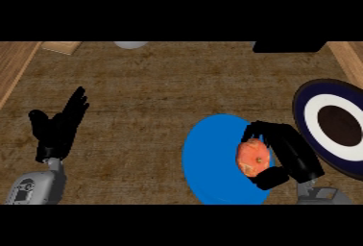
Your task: Pick the squash from the plate and place it in the plate
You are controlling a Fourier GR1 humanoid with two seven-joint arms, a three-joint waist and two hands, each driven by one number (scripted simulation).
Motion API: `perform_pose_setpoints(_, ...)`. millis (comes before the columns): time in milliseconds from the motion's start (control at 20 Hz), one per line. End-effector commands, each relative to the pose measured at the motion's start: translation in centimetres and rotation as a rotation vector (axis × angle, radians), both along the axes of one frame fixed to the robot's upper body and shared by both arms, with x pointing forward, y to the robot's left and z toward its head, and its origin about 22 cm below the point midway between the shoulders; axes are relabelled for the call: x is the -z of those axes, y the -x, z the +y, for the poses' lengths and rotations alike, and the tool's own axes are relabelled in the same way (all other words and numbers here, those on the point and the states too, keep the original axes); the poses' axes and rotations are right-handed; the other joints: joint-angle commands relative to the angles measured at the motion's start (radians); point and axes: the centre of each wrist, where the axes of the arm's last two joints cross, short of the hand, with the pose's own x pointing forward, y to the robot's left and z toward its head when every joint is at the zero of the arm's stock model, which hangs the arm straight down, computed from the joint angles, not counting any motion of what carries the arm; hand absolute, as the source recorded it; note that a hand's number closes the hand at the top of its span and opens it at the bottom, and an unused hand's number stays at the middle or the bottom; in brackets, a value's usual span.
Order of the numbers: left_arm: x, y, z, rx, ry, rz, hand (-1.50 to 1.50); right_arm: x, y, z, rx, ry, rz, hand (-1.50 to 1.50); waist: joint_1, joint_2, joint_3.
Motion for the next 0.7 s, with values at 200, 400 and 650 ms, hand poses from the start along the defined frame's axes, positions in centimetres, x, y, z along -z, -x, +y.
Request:
perform_pose_setpoints(200,-0.2,0.5,2.2,-0.031,-0.012,0.016,0.00,-7.6,1.9,-4.1,0.368,-0.085,-0.443,1.50,-0.016,-0.004,0.000)
perform_pose_setpoints(400,-0.2,-0.9,-0.6,0.008,-0.002,-0.008,0.00,-9.9,2.2,-6.4,0.532,-0.074,-0.466,1.50,-0.004,0.003,0.000)
perform_pose_setpoints(650,-0.2,-0.7,-0.3,0.003,0.006,0.004,0.00,-7.2,2.3,-9.5,0.652,-0.197,-0.392,1.50,0.006,0.004,0.001)
